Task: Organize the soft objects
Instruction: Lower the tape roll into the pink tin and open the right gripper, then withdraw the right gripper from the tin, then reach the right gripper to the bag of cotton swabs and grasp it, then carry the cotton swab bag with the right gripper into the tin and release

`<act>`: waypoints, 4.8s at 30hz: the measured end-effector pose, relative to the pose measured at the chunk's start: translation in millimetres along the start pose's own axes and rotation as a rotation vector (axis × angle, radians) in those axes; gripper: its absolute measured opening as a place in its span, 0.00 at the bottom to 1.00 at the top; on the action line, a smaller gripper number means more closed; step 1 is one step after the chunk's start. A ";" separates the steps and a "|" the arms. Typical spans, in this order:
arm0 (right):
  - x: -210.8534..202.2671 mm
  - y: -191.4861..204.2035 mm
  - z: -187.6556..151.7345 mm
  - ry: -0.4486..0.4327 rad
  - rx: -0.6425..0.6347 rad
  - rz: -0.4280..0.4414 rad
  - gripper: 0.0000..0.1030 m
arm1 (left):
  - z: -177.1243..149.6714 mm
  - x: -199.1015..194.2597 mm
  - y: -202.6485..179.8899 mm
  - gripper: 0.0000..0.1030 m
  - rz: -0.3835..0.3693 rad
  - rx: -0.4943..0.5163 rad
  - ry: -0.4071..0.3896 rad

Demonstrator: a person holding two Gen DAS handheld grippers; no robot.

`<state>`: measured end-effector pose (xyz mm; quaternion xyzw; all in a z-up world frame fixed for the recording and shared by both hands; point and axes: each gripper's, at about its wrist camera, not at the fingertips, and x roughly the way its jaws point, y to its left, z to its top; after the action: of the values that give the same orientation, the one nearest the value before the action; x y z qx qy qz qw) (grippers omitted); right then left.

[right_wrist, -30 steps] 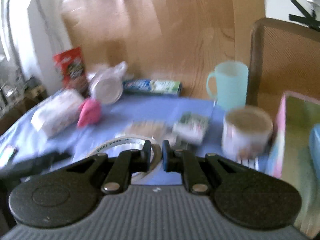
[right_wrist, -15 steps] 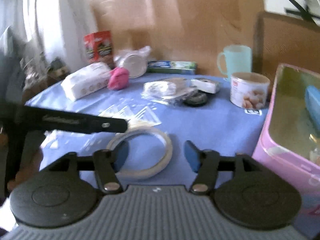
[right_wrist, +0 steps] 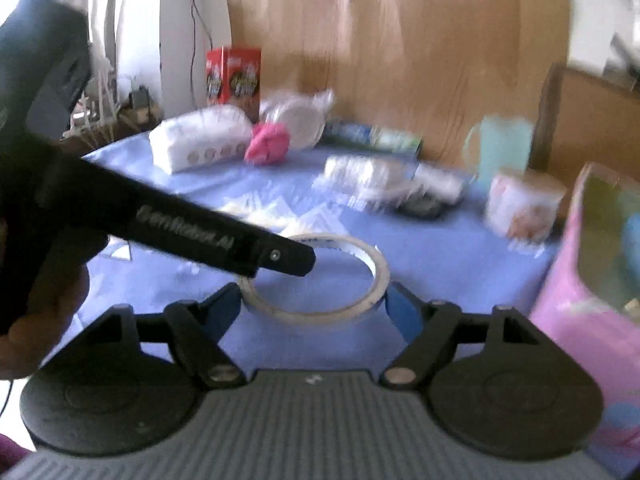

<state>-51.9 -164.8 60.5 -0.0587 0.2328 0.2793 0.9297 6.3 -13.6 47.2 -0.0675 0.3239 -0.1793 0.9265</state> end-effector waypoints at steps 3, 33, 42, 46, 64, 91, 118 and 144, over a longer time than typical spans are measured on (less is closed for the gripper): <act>-23.1 -4.2 6.5 -0.093 -0.046 -0.094 0.79 | 18.6 -2.9 -28.1 0.39 -0.038 0.062 -0.051; -72.8 -105.8 -18.1 -0.174 0.215 -0.498 0.79 | 38.9 52.1 -138.3 0.72 -0.078 0.264 -0.073; -80.2 -105.6 -13.0 -0.201 0.290 -0.465 0.78 | 29.1 31.1 -95.5 0.72 0.031 0.211 -0.074; -80.7 -99.5 -5.6 -0.224 0.324 -0.429 0.78 | 23.7 28.2 -75.5 0.72 0.066 0.177 -0.066; -53.8 -49.1 17.4 -0.209 0.223 -0.317 0.77 | 7.5 24.8 -12.9 0.75 0.204 0.120 -0.065; 1.9 -15.2 7.8 -0.082 0.156 -0.249 0.69 | -3.7 27.1 52.6 0.77 0.302 0.018 -0.081; 29.3 -7.2 40.3 -0.106 0.072 -0.147 0.69 | -10.4 -7.6 100.9 0.86 0.257 -0.324 -0.280; 4.0 1.2 4.6 0.089 0.088 -0.026 0.55 | -5.5 5.2 80.6 0.75 0.118 -0.183 -0.178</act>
<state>-47.8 -160.8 62.8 -0.0333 0.2851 0.2539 0.9237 29.9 59.1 20.5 -0.1479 0.2589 -0.0875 0.9505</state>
